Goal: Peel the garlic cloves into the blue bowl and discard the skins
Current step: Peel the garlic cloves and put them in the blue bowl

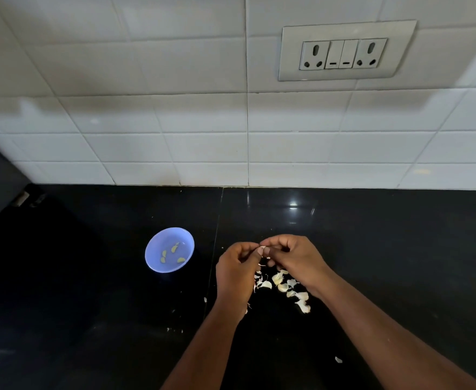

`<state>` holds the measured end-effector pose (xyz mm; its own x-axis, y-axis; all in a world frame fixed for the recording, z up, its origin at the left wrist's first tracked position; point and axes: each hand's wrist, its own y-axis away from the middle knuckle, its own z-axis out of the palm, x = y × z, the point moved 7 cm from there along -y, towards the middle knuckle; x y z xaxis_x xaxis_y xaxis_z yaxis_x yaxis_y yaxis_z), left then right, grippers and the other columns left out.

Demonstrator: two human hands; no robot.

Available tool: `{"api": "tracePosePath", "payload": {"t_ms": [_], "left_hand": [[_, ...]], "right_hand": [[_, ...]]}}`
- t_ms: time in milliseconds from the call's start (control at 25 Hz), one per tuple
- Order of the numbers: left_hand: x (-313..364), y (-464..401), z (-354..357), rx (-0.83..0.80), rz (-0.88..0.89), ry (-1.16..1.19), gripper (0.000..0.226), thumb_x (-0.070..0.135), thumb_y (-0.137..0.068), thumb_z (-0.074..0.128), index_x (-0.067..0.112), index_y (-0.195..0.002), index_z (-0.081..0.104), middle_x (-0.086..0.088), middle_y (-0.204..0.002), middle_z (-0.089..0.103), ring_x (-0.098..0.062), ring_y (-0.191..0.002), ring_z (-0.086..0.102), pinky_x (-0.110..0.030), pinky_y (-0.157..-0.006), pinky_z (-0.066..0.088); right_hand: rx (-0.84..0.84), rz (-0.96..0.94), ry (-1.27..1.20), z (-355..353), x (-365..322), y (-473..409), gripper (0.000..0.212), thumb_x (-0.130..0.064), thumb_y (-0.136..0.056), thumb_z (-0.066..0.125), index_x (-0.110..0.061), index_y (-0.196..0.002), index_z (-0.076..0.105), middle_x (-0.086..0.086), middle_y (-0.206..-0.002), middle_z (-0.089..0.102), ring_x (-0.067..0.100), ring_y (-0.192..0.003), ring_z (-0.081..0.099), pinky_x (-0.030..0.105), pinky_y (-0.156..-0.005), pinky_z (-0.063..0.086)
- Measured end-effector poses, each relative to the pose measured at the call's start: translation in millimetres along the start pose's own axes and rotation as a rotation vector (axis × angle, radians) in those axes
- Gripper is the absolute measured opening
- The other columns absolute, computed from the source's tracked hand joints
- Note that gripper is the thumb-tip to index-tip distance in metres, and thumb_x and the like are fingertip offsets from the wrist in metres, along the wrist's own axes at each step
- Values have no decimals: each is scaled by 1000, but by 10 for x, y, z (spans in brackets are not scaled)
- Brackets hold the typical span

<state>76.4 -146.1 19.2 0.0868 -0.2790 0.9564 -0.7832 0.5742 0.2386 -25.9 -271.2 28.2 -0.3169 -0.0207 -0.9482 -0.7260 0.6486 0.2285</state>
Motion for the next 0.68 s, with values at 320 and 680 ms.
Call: {"api": "tracePosePath", "payload": {"t_ms": [320,680], "left_hand": [[-143,-215,-108,-150,-283,293,11,16,-100,70,6,-101,74,-6,-82,77,-12,-68,65,-25,-51,46],[-275,-385,-262,-243,-381,360,7,11,-99,70,5,-98,72,-2,-76,69,-9,-62,59,-22,-48,43]], "right_hand": [[-36,-102,198,228,-226,-89,10,-21,-97,73,-26,-101,80,-8,-89,79,10,-80,76,25,-75,61],[105,-211,431,400,-347,-174,5,-24,-89,81,-29,-90,82,-12,-90,73,0,-85,71,21,-79,58]]}}
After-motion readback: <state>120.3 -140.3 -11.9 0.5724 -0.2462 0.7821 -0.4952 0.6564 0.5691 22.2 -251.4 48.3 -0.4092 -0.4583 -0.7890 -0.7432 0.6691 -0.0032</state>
